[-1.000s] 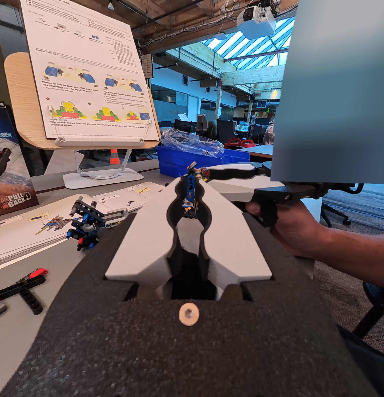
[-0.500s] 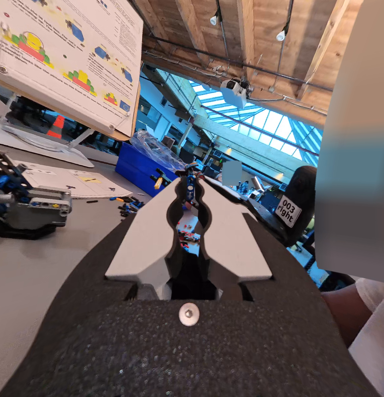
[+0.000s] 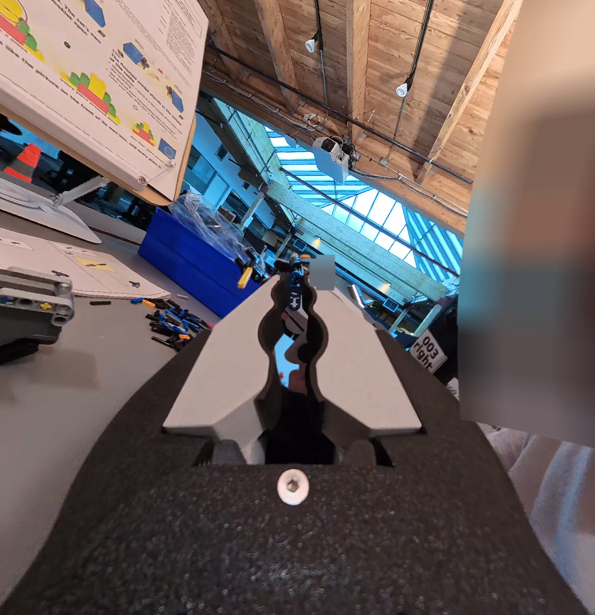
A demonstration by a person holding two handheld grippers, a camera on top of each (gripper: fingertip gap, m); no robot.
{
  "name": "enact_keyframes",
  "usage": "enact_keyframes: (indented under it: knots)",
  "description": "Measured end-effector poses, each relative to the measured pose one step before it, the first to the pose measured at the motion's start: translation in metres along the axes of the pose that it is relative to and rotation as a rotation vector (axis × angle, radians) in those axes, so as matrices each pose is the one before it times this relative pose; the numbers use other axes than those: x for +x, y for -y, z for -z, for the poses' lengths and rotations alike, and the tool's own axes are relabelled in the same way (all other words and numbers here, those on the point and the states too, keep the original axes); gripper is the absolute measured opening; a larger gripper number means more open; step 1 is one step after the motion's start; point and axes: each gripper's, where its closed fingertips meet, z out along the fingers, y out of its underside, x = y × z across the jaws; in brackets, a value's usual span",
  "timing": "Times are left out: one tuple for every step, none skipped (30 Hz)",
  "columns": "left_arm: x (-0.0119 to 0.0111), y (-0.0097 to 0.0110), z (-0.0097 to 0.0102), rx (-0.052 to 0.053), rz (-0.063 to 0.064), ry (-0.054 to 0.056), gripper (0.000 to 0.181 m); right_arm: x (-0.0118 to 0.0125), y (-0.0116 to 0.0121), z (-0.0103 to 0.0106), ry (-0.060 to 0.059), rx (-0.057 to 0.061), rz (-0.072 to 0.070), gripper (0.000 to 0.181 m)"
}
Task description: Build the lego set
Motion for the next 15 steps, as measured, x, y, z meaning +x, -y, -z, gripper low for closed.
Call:
enact_keyframes:
  knots:
    - [0.00001, -0.00015, -0.00021, 0.001, 0.0227, -0.0077, 0.006, 0.0003, 0.0005, -0.00004, -0.0049, 0.0037, 0.007, 0.041]
    - [0.00022, -0.00035, -0.00034, -0.0004, 0.0205, -0.0062, 0.006, 0.00055, 0.00018, -0.00011, -0.0053, 0.0014, 0.0069, 0.041]
    - [0.00026, -0.00018, -0.0005, 0.0029, 0.0195, -0.0052, 0.006, 0.00088, 0.00005, -0.00016, -0.0093, -0.0008, 0.0124, 0.041]
    - [-0.00004, 0.00027, -0.00035, 0.008, 0.025, -0.0039, 0.006, 0.00078, 0.00031, 0.0, -0.0092, 0.0006, 0.0153, 0.041]
    - [0.00009, 0.00015, -0.00033, 0.0068, 0.0218, -0.0035, 0.006, 0.00069, 0.00069, 0.00037, -0.01, 0.0009, 0.0107, 0.041]
    - [-0.00011, 0.00038, -0.00008, 0.0069, 0.0155, -0.0011, 0.006, 0.00034, 0.00054, 0.00029, -0.007, 0.0007, 0.0112, 0.041]
    - [-0.00048, 0.00022, -0.00002, 0.0042, 0.0128, 0.0016, 0.005, 0.00014, -0.00008, 0.00019, -0.0052, -0.0013, 0.0152, 0.041]
    - [-0.00007, -0.00017, -0.00008, 0.0018, 0.0006, 0.0029, 0.005, 0.0002, -0.00027, 0.00008, -0.0046, -0.002, 0.012, 0.041]
    - [0.00002, -0.00016, -0.00025, 0.0003, -0.0055, 0.0028, 0.005, 0.00043, 0.0001, 0.00021, -0.0049, -0.0009, 0.0075, 0.041]
    - [-0.00001, -0.00015, -0.00025, -0.0007, -0.0013, 0.0006, 0.005, 0.00038, 0.00033, 0.00022, -0.0038, -0.0002, 0.006, 0.041]
    - [-0.00006, -0.00016, -0.00024, -0.0004, 0.0073, -0.0019, 0.006, 0.00054, -0.00004, 0.00013, -0.0053, -0.0008, 0.0098, 0.041]
    - [-0.00065, 0.00032, 0.00003, 0.0026, 0.0177, -0.0015, 0.006, 0.00009, -0.00003, 0.00012, -0.0032, -0.0015, 0.0102, 0.041]
    - [-0.00028, -0.00007, -0.00015, 0.0016, 0.0159, -0.0022, 0.005, -0.00027, -0.00041, 0.0001, -0.0001, -0.0042, 0.0035, 0.041]
    - [0.00042, -0.0003, -0.00022, 0.0016, 0.014, -0.0048, 0.006, -0.00033, -0.00007, 0.00009, -0.0006, -0.0012, 0.0019, 0.041]
    - [0.00012, -0.00045, -0.0001, 0.0012, 0.0149, -0.0032, 0.006, 0.00062, 0.00031, 0.00033, -0.0068, 0.0014, 0.0102, 0.041]
